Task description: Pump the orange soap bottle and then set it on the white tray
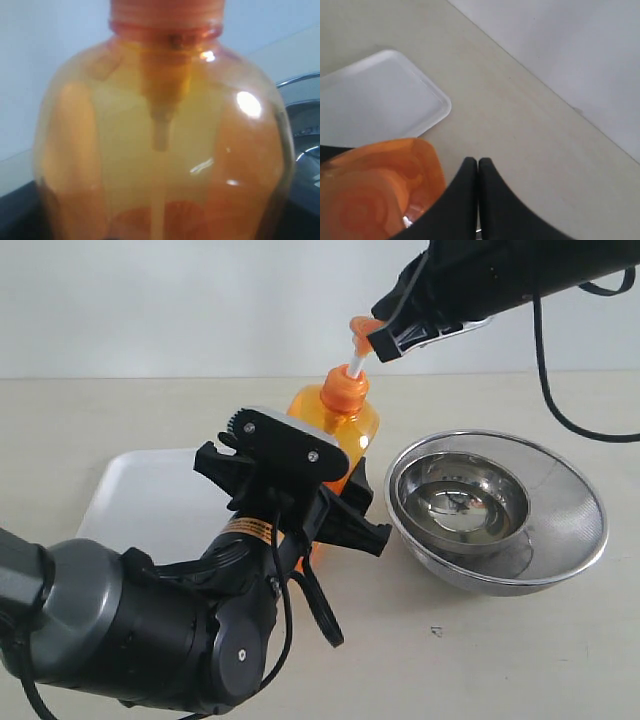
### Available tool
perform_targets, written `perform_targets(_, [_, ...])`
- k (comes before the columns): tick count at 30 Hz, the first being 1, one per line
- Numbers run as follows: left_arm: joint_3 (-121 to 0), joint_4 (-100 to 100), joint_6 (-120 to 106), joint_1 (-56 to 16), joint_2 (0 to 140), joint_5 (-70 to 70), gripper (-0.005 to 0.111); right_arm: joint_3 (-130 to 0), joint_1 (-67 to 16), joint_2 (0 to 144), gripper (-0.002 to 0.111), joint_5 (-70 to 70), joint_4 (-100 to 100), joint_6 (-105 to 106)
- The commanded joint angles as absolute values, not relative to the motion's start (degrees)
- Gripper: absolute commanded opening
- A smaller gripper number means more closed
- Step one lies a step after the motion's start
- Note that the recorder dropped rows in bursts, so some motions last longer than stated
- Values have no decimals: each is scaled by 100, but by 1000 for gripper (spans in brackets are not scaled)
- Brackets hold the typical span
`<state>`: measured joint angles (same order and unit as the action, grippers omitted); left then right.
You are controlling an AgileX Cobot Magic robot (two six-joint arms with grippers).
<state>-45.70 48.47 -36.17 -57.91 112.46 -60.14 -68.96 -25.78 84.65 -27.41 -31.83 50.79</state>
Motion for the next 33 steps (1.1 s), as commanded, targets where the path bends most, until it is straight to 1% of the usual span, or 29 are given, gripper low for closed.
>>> perform_targets(1, [-4534,4969,-3529,-5785,11287,-5602,5,-6928,-2560,8375,0,-2880,-2852,4668])
perform_targets(6, [-4534,4969,-3529,-5785,11287,-5609,5,-6928,-2560,8045,0,-2871,-2717,4477])
perform_targets(17, [-4544,4881,-3556,-5785,11287,-5605,5,-6928,-2560,7372,0,-2957,-2109,2800])
perform_targets(24, [-4712,5039,-3939,-5785,11287,-5545,5,-6928,-2560,7314,0,-3362,-2109,2620])
perform_targets(33, [-4760,5039,-4201,-5785,11287,-5536,5,-6928,-2560,7300,0,-3286,-2137,2620])
